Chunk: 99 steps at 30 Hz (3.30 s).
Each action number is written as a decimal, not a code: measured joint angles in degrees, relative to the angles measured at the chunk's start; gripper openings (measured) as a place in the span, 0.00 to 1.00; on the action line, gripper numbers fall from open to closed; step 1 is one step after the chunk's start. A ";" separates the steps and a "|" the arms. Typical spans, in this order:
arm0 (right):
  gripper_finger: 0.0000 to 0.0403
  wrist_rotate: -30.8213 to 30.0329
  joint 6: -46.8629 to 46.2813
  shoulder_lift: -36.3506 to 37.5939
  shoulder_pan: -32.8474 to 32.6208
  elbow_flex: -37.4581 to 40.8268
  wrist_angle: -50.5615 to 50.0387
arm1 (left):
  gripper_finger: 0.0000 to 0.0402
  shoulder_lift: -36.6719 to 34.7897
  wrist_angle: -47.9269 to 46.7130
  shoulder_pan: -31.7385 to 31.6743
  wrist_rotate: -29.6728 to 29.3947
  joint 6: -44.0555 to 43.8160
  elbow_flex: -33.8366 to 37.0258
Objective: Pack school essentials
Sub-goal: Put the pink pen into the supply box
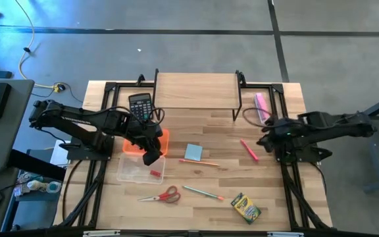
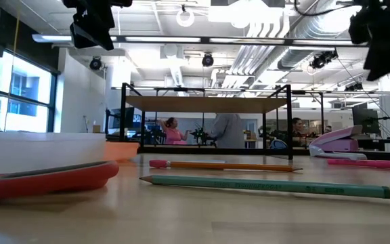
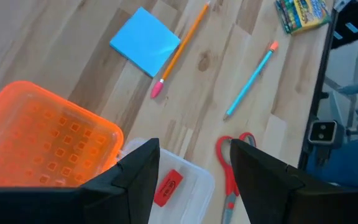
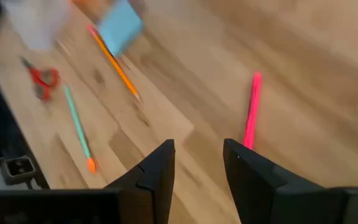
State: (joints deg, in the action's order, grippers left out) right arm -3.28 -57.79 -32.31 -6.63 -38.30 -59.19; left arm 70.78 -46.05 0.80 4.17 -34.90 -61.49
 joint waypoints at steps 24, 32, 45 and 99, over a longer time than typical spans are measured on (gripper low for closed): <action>0.44 5.91 -1.96 -23.94 -1.89 0.21 -0.01 | 0.46 0.02 -0.12 0.00 0.37 5.23 0.00; 0.44 5.91 -1.53 -30.93 -2.14 0.21 2.91 | 0.46 0.02 -0.15 0.00 0.37 6.63 0.00; 0.44 5.89 2.55 -43.02 -2.14 0.21 6.78 | 0.46 0.02 -0.15 0.00 0.37 6.58 0.00; 0.10 9.65 -3.26 -50.41 -1.66 2.86 12.27 | 0.46 0.02 -0.12 -0.02 0.36 6.60 0.02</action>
State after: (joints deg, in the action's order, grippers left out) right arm 6.37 -61.06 -82.72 -8.29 -35.44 -46.92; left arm 70.81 -46.17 0.78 4.53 -28.30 -61.47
